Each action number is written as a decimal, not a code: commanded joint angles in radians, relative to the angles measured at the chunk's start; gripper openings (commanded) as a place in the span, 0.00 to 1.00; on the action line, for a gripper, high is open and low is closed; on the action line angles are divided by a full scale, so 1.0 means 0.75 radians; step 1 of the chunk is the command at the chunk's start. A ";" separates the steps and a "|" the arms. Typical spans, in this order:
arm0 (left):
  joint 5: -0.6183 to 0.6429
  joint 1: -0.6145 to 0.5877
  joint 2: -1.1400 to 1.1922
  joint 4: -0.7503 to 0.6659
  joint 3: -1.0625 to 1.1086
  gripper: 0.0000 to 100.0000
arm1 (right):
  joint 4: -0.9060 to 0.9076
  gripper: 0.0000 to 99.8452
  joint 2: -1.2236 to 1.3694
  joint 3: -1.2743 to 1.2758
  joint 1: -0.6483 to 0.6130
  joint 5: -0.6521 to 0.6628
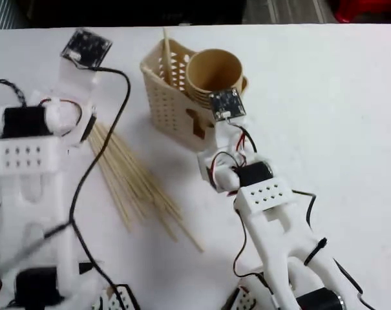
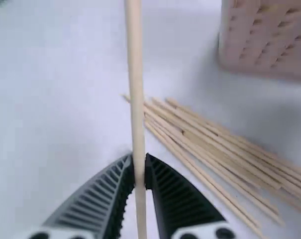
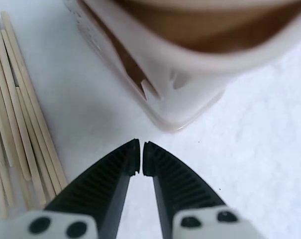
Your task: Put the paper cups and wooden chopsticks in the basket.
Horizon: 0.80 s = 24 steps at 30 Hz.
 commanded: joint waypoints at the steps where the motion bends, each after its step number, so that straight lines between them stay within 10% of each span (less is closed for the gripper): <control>1: 0.092 0.122 -0.142 -0.010 -0.282 0.02 | -0.021 0.03 -0.038 -0.008 0.013 -0.008; 10: 0.403 0.357 -0.140 -0.403 -0.552 0.02 | -0.019 0.02 -0.038 -0.008 0.007 -0.008; 24: 0.563 0.555 -0.140 -1.375 0.018 0.02 | -0.019 0.03 -0.042 0.010 0.005 -0.008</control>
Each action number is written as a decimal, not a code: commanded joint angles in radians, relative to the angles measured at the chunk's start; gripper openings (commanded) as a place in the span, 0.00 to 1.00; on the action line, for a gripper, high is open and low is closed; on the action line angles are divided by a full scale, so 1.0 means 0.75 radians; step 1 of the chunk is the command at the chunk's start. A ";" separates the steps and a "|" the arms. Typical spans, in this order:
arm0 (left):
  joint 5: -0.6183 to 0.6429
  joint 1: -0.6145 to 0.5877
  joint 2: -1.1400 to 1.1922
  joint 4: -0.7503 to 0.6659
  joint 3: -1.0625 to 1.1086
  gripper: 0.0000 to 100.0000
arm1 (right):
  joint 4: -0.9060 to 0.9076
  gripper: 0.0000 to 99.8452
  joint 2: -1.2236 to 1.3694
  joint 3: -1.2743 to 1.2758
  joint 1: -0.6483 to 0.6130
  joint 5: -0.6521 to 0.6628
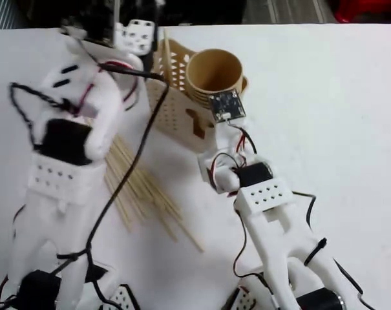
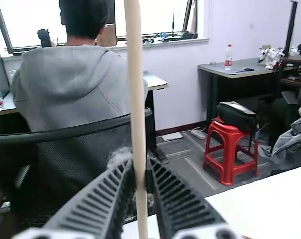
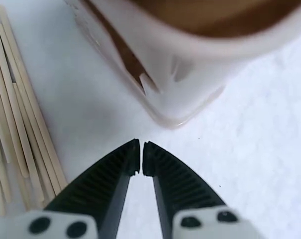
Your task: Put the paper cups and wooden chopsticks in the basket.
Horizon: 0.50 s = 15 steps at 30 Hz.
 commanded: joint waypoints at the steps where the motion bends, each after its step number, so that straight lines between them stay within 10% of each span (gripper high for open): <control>1: 0.006 0.042 -0.044 -0.282 0.178 0.02 | -0.019 0.03 -0.042 -0.006 0.003 -0.008; 15: 0.002 0.030 0.150 -0.378 0.295 0.04 | -0.021 0.03 -0.042 -0.008 0.001 -0.006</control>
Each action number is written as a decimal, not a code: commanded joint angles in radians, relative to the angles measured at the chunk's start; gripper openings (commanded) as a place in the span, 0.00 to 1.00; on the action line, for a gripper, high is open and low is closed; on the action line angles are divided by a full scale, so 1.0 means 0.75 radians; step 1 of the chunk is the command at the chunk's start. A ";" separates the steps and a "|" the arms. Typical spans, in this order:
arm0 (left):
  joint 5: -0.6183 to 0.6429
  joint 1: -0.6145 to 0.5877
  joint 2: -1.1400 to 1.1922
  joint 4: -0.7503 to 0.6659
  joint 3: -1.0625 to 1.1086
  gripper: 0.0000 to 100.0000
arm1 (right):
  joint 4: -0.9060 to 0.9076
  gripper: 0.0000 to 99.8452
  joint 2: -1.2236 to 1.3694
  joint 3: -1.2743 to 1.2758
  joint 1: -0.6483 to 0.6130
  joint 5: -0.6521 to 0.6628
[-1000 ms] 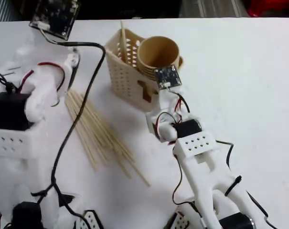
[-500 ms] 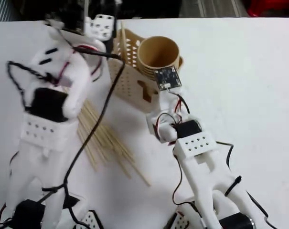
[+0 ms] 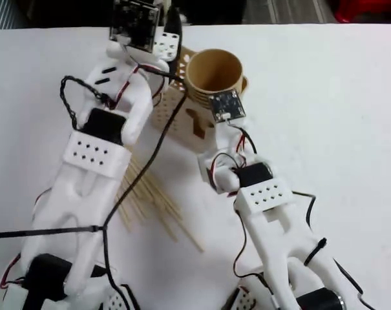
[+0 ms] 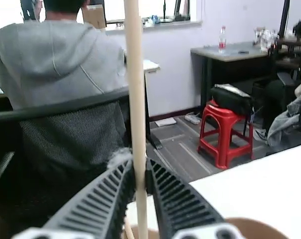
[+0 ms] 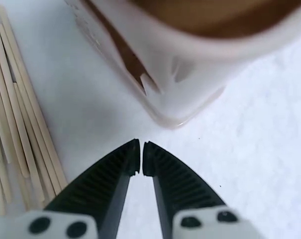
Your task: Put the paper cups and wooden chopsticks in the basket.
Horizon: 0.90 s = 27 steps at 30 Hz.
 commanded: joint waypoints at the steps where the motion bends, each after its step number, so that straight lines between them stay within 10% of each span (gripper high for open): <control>1: 0.002 0.003 -0.007 0.041 -0.014 0.06 | -0.021 0.03 -0.042 -0.008 0.003 -0.006; 19: -0.002 -0.285 -0.099 1.045 -0.505 0.14 | -0.021 0.03 -0.032 -0.006 -0.032 0.045; 27: -0.164 -0.425 -0.402 1.172 -0.278 0.07 | -0.017 0.02 -0.034 -0.006 -0.032 0.045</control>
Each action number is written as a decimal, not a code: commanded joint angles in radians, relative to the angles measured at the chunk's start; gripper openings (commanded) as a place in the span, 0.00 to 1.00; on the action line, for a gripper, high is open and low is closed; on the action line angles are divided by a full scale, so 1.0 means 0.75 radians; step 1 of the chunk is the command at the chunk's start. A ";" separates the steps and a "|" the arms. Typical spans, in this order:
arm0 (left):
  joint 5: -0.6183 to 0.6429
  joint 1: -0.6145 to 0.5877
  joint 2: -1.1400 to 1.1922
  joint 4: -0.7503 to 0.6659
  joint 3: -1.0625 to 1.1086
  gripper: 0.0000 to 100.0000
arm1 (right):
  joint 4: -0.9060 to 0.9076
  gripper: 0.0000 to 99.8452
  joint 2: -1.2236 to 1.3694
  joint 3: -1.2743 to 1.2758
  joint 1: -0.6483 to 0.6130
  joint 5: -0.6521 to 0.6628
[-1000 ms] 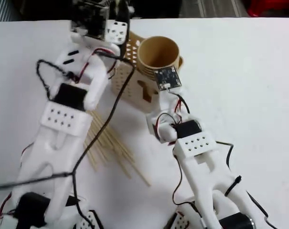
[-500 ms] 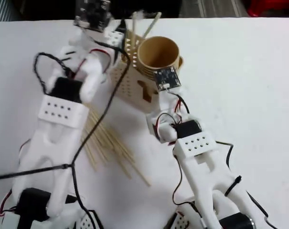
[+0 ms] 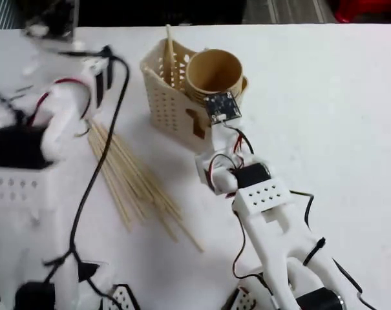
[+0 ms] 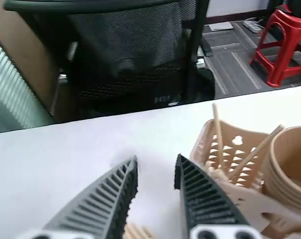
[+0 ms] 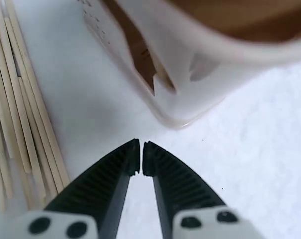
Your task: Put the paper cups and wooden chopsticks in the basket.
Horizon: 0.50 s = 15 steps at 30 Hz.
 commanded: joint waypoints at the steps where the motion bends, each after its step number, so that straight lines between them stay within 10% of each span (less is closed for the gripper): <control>1: -0.196 -0.071 -0.222 -0.004 0.182 0.04 | -0.013 0.02 -0.040 -0.006 -0.009 0.014; 15: -0.284 -0.343 -0.840 -0.133 1.060 0.03 | 0.026 0.03 -0.044 -0.014 -0.169 0.014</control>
